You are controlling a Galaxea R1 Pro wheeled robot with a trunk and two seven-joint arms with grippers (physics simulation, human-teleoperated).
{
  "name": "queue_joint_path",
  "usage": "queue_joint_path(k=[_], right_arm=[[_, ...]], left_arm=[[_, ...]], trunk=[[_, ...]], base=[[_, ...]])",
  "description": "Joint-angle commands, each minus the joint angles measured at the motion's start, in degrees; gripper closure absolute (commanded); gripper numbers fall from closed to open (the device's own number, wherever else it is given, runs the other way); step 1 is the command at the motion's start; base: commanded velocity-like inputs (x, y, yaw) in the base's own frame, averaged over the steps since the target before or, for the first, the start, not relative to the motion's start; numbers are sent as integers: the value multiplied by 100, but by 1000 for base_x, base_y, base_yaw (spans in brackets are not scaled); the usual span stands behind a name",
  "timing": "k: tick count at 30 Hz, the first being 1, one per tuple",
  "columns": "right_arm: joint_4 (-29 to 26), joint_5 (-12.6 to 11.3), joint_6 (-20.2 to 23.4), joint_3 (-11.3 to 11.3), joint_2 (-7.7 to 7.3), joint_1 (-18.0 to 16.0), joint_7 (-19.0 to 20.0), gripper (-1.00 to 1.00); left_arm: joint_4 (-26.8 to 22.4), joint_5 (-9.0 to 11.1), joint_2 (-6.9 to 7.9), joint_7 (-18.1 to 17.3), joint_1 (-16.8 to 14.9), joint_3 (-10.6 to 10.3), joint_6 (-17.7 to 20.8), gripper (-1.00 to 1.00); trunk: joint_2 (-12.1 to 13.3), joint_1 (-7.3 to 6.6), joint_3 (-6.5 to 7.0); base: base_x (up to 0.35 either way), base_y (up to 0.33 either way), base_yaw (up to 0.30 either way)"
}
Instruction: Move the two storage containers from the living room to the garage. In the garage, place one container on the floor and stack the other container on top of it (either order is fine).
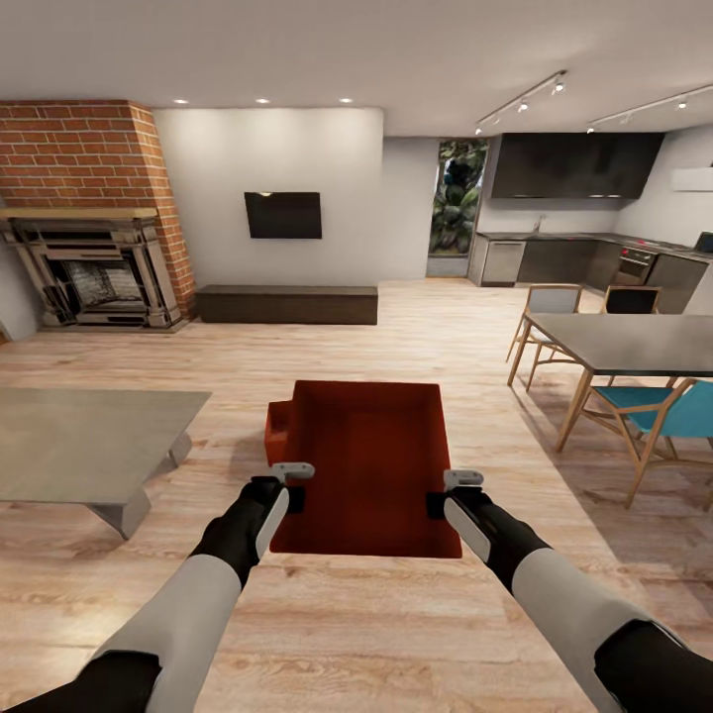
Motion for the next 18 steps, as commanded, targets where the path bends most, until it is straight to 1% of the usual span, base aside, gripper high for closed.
queue_joint_path(k=[1,3,5,18], right_arm=[[-22,183,40,18,-45,-16,-74,100],[-22,183,36,15,-46,-16,-76,100],[-16,183,33,14,-45,-16,-81,100],[-14,183,32,16,-46,-16,-83,100]], left_arm=[[279,-79,102,50,-1,-42,231,100],[279,-79,102,52,-1,-41,231,100],[279,-79,102,52,-1,-40,228,100],[279,-79,102,54,-1,-42,227,100]], trunk=[[-14,4,-12],[-14,4,-12],[-14,4,-12],[-14,4,-12]], base=[[0,0,0],[0,0,-47],[0,0,-196],[0,0,-273]])
